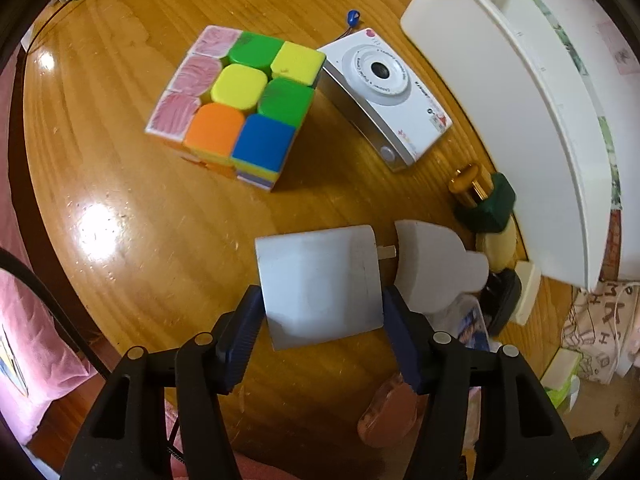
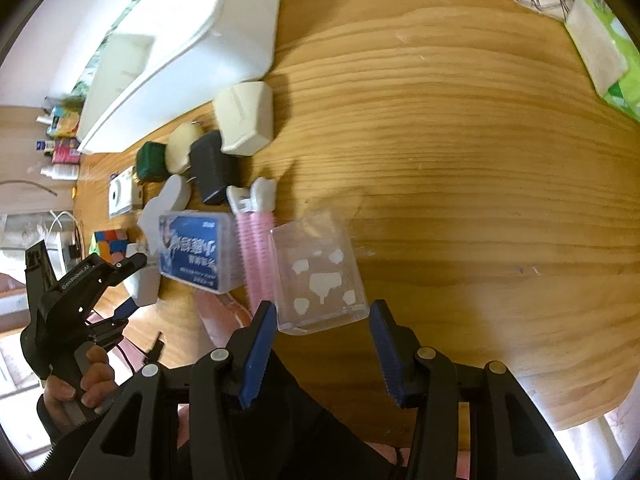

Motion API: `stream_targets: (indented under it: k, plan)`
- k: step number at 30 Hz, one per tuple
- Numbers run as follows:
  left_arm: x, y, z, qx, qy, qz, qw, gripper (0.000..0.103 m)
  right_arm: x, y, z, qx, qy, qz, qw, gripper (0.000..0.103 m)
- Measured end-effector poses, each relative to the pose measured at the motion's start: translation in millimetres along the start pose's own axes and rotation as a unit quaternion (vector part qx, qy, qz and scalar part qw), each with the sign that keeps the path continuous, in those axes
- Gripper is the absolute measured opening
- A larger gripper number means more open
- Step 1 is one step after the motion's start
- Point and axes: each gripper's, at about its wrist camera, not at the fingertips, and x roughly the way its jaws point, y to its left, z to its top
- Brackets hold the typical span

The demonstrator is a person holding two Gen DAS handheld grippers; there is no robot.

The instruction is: Organize rigid objects

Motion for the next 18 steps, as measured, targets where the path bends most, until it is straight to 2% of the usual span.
stream_targets:
  k: [11, 12, 13, 18]
  plan:
    - [-46.2, 22.1, -28.7, 0.031, -0.077, -0.006, 0.9966, 0.062, -16.6, 23.1, -15.1, -0.046, -0.05, -0.008, 0.998, 0.048]
    - [-52.2, 24.0, -30.5, 0.036, -0.086, -0.006, 0.9956, 0.062, -18.0, 25.6, -17.3, -0.048, -0.056, -0.006, 0.997, 0.041]
    - [-58.0, 24.1, -32.5, 0.041, -0.097, -0.007, 0.9945, 0.062, -20.1, 27.1, -18.9, -0.051, -0.062, -0.003, 0.997, 0.005]
    - [-85.7, 17.3, -30.0, 0.063, -0.142, -0.012, 0.9877, 0.062, -21.8, 31.1, -25.1, -0.051, -0.075, 0.013, 0.996, 0.004]
